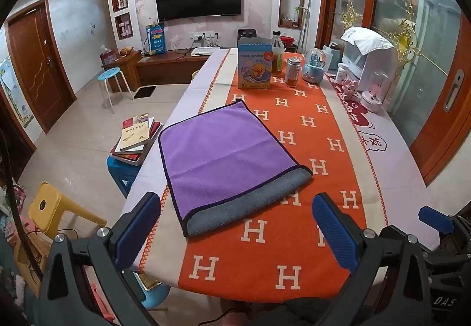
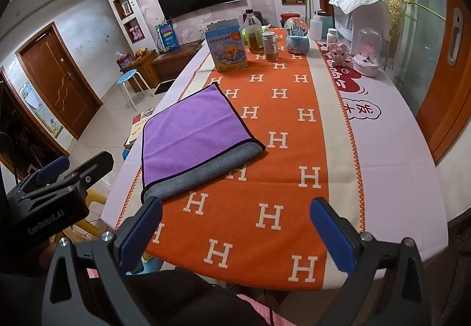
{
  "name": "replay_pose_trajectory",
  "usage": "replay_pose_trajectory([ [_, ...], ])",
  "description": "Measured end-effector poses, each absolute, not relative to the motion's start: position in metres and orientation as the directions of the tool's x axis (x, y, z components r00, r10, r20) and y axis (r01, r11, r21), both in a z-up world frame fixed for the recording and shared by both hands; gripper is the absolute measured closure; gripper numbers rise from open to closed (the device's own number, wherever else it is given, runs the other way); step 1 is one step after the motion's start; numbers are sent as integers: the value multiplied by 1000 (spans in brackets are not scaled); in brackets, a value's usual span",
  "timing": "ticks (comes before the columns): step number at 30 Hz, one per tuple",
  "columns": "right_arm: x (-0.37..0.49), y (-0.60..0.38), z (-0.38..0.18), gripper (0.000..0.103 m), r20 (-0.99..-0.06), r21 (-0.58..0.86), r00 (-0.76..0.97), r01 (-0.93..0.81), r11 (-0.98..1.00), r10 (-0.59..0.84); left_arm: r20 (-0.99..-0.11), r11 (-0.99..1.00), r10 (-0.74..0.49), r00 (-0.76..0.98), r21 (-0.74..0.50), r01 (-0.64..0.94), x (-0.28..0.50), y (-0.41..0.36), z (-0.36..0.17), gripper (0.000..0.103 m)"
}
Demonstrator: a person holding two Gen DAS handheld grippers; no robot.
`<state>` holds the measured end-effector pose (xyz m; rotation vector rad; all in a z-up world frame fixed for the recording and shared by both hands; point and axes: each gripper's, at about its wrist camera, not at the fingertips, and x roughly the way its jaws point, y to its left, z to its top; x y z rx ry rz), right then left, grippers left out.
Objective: Fold towel
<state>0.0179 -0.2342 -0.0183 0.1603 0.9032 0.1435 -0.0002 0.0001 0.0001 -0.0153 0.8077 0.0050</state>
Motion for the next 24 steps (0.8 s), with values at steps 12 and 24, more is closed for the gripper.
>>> replay_pose_trajectory([
  [12,18,-234,-18,2,-767,196,614,-57,979,189,-721,1000,-5,693,-12,-5,2,-1,-1,1],
  [24,27,-227,-13,2,-764,176,623,-49,983,168,-723,1000,-16,690,-18,5,7,2,8,1],
])
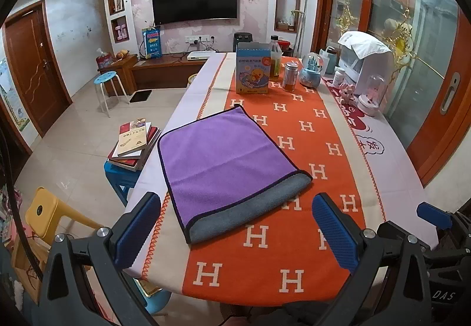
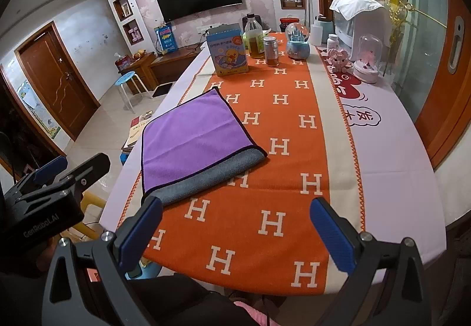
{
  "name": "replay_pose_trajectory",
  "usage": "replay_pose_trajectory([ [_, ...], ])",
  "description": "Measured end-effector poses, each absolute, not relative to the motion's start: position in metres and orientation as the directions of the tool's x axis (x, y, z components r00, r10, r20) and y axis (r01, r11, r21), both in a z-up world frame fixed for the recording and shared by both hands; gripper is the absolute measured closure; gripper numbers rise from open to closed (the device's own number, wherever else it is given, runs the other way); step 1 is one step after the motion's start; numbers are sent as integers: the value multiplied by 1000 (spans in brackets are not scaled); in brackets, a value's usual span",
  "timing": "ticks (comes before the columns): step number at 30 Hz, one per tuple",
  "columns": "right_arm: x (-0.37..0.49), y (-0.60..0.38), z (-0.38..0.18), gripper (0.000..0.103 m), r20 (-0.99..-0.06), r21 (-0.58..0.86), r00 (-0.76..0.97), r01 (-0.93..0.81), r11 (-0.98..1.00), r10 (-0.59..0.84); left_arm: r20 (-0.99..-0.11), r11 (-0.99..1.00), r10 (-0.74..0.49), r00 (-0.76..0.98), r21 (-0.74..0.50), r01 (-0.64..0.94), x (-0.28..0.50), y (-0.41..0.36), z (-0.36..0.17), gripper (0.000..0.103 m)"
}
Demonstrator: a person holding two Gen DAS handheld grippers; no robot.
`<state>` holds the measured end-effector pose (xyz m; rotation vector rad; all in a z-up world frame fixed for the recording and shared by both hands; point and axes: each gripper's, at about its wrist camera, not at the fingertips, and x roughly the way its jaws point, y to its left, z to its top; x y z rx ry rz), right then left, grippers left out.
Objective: Fold towel
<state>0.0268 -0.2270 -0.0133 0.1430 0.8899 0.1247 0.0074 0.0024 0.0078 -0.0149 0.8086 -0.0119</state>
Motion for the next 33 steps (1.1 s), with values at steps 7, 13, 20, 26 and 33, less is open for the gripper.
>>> replay_pose_trajectory([
  [7,24,-216,-18,2,-762,154,633,-25,988,135,-745,999,-47,666,-29,38,17,23,4,1],
  [13,25,-207,-25,3,-760,138,642,5,990,103,-774,997,-77,629,-49,62,24,38,-17,1],
  [20,31,-197,-31,3,-761,82,646,15,996,53,-812,995,-100,576,-83,56,33,60,-38,1],
  [26,42,-196,-35,3,-767,40,641,-15,999,40,-830,992,-121,544,-117,41,37,69,-51,1],
  [33,63,-202,-44,3,-776,5,628,-84,996,57,-847,990,-120,517,-138,4,42,70,-65,1],
])
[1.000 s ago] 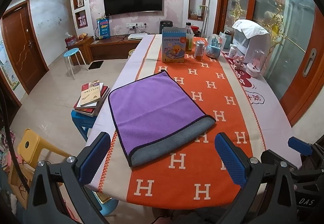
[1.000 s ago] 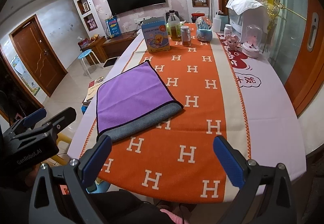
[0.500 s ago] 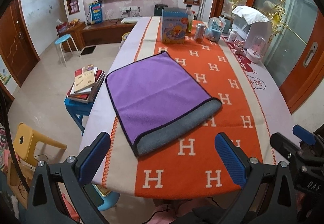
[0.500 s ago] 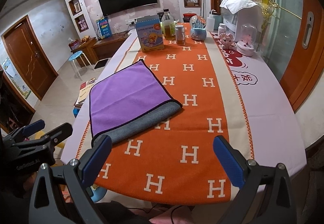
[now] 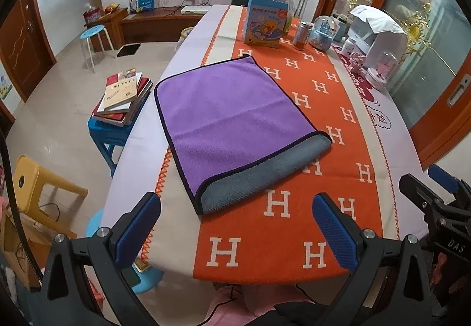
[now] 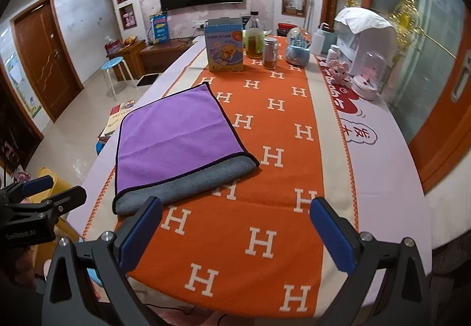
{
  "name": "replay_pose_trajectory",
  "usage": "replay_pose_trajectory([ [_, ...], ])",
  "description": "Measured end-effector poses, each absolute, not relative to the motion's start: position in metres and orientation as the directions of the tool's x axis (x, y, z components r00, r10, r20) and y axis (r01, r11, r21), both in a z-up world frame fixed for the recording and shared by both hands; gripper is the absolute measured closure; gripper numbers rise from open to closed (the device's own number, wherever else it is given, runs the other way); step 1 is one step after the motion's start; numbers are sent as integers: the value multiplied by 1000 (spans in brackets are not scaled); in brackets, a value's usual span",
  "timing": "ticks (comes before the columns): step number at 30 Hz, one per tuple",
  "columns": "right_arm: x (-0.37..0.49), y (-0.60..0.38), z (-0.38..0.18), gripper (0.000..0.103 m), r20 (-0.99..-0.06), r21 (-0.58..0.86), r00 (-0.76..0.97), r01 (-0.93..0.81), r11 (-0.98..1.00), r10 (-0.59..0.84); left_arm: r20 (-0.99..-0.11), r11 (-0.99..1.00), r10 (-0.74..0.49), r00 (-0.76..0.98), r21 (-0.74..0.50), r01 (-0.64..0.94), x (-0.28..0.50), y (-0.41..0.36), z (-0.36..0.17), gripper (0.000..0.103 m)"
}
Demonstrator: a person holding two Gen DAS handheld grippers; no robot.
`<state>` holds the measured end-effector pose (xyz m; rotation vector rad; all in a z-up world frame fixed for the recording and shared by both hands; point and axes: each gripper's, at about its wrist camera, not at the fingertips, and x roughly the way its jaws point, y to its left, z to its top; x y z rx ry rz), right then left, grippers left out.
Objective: Fold towel
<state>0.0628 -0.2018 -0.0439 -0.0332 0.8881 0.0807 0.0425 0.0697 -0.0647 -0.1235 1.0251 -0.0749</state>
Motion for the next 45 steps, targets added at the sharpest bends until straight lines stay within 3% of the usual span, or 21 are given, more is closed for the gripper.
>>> replay_pose_trajectory([
  [25,188,-211,-110,4,-835,-43,506,-452,891,216,-895,960,29,445,-99,-260,100,87,-139,1],
  [40,235,-194,-180,18,-913,-18,349,-554,832,212,-944,931,18,330,-104,-349,130,104,-206,1],
  [45,244,-194,-192,29,-922,0,322,-554,833,214,-954,938,-5,301,-108,-329,140,98,-219,1],
])
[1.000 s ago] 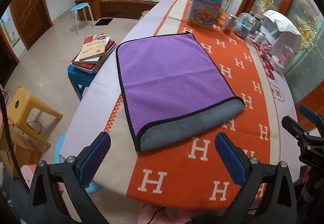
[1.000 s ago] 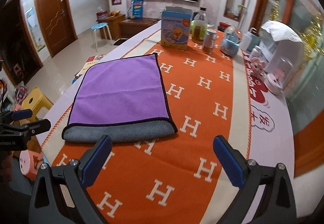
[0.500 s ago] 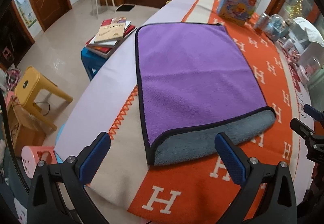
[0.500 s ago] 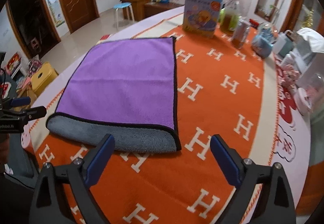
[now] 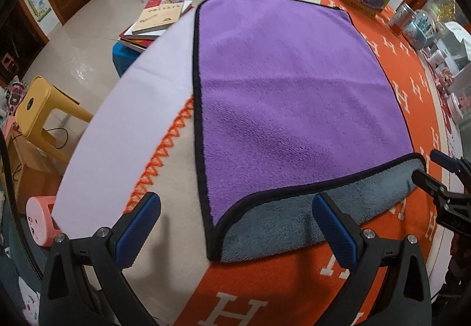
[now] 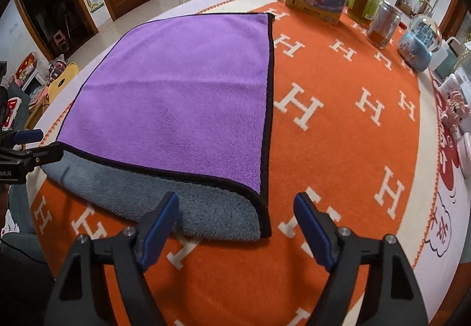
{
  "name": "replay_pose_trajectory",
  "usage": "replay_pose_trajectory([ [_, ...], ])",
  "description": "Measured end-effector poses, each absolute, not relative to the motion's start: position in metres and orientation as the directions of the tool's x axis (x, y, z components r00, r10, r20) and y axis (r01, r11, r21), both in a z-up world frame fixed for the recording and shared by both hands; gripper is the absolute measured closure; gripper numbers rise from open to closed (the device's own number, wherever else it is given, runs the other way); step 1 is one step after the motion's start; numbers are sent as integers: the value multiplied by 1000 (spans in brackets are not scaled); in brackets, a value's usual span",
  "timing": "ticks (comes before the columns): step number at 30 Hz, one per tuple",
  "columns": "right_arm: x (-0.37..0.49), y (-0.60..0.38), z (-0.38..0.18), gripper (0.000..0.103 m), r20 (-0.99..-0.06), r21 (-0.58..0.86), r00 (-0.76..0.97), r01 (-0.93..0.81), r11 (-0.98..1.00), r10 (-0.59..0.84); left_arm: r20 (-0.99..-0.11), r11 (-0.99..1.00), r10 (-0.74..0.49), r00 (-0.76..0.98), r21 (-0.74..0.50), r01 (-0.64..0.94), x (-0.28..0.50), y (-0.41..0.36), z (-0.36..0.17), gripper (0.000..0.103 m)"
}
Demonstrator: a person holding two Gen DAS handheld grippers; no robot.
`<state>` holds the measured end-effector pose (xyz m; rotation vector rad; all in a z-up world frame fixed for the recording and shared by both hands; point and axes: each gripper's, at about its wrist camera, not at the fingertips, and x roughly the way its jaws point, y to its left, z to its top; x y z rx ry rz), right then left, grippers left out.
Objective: Fold towel
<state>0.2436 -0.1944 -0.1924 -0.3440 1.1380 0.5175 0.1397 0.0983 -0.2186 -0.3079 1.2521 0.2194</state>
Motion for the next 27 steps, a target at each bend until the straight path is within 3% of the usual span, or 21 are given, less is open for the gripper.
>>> replay_pose_trajectory([
  [8,245,-196,-201,45,-928,38,289,-554,832,235,-959,938,-42,279,-134,-320,151,86,-230,8],
  [13,245,-195,-199,59,-925,38,295,-559,829,241,-959,939,-43,279,-134,-318,153,78,-230,19],
  [27,237,-206,-188,82,-919,16,322,-547,837,228,-958,921,-33,285,-140,-363,133,91,-220,63],
])
